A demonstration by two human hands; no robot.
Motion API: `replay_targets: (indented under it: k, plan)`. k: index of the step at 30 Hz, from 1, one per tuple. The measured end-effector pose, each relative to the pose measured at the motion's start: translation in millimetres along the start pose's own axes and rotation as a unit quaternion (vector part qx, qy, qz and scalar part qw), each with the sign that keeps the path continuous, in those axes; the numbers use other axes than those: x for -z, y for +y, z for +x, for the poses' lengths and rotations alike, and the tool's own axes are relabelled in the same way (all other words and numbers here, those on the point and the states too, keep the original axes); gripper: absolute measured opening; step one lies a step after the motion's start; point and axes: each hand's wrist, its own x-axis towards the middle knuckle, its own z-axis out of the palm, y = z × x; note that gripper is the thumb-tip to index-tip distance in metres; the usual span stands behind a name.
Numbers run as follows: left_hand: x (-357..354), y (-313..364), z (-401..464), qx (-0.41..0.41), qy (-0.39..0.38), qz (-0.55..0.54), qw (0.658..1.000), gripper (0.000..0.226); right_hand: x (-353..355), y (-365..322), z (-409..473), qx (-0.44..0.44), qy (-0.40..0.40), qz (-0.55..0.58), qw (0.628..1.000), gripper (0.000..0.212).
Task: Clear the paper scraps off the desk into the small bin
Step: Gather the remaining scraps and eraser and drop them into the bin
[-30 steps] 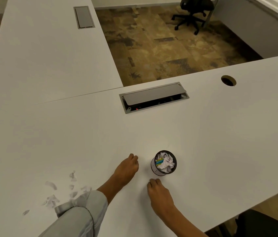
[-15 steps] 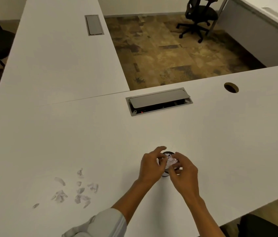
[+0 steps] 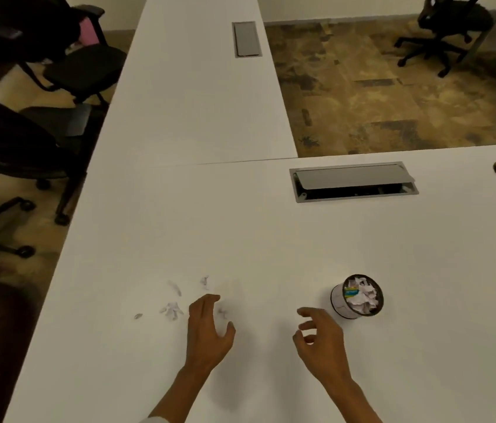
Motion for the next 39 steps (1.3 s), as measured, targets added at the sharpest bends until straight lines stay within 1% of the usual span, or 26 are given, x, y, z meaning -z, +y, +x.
replay_targets:
  k: [2, 3, 7, 9, 11, 13, 17, 19, 21, 23, 25, 26, 28, 30, 32, 34, 35, 36, 39]
  plan:
    - [26.7, -29.6, -9.6, 0.027, 0.016, 0.044, 0.999, 0.066, -30.9, 1.0, 6.6, -0.005, -0.07, -0.022, 0.997, 0.045]
    - [39.0, -44.1, -13.1, 0.043, 0.016, 0.073, 0.996, 0.071, -45.9, 0.8, 10.2, -0.014, -0.102, -0.039, 0.994, 0.05]
    - [77.1, -93.3, -17.0, 0.118, -0.031, 0.168, 0.978, 0.1, -102.1, -4.7, 21.4, -0.031, -0.207, -0.116, 0.971, 0.078]
    - [90.0, -112.0, -12.9, 0.14, -0.06, 0.188, 0.97, 0.111, -125.5, -12.9, 24.4, -0.021, -0.24, -0.153, 0.958, 0.085]
    - [98.7, -124.4, -5.4, 0.159, -0.085, 0.188, 0.965, 0.118, -144.8, -21.8, 27.9, -0.004, -0.245, -0.157, 0.957, 0.083]
    - [103.2, -128.8, 3.8, 0.177, -0.103, 0.172, 0.964, 0.12, -160.6, -32.4, 33.0, 0.014, -0.234, -0.156, 0.96, 0.074]
    - [101.4, -127.5, 19.5, 0.179, -0.112, 0.128, 0.969, 0.109, -185.8, -50.2, 41.4, 0.034, -0.244, -0.161, 0.956, 0.049]
    - [99.6, -129.0, 24.4, 0.157, -0.125, 0.076, 0.977, 0.105, -191.6, -55.8, 43.0, 0.052, -0.252, -0.163, 0.952, 0.052]
    - [102.0, -131.1, 29.0, 0.113, -0.149, 0.034, 0.982, 0.104, -189.6, -59.6, 49.7, 0.064, -0.238, -0.15, 0.958, 0.059]
    - [109.0, -136.7, 37.3, 0.059, -0.158, 0.056, 0.984, 0.108, -182.5, -62.5, 65.8, 0.081, -0.193, -0.143, 0.967, 0.057]
    - [118.4, -139.1, 51.2, 0.004, -0.158, 0.114, 0.981, 0.116, -177.1, -65.1, 88.3, 0.113, -0.173, -0.173, 0.963, 0.063]
    - [122.2, -137.7, 59.1, -0.017, -0.176, 0.143, 0.974, 0.12, -176.4, -66.1, 99.0, 0.123, -0.188, -0.198, 0.954, 0.068]
    - [123.7, -131.7, 73.0, -0.045, -0.23, 0.193, 0.953, 0.123, -180.5, -68.9, 112.3, 0.127, -0.252, -0.247, 0.927, 0.078]
    - [114.7, -130.0, 82.9, -0.061, -0.284, 0.236, 0.927, 0.122, -188.8, -70.7, 111.7, 0.148, -0.311, -0.305, 0.888, 0.082]
    - [101.3, -128.5, 85.1, -0.084, -0.322, 0.28, 0.901, 0.12, -196.0, -66.9, 99.2, 0.201, -0.328, -0.352, 0.853, 0.082]
    - [88.3, -128.2, 77.0, -0.091, -0.349, 0.317, 0.877, 0.111, -198.9, -61.8, 80.0, 0.242, -0.321, -0.356, 0.844, 0.084]
    - [83.5, -128.0, 69.3, -0.087, -0.352, 0.329, 0.872, 0.105, -199.6, -59.7, 70.4, 0.256, -0.32, -0.353, 0.841, 0.083]
    - [81.0, -126.0, 60.0, -0.084, -0.34, 0.332, 0.876, 0.099, -200.2, -58.1, 61.1, 0.266, -0.321, -0.354, 0.837, 0.083]
    - [75.5, -124.3, 30.0, -0.088, -0.282, 0.311, 0.903, 0.085, -202.9, -53.1, 36.2, 0.289, -0.315, -0.368, 0.826, 0.08]
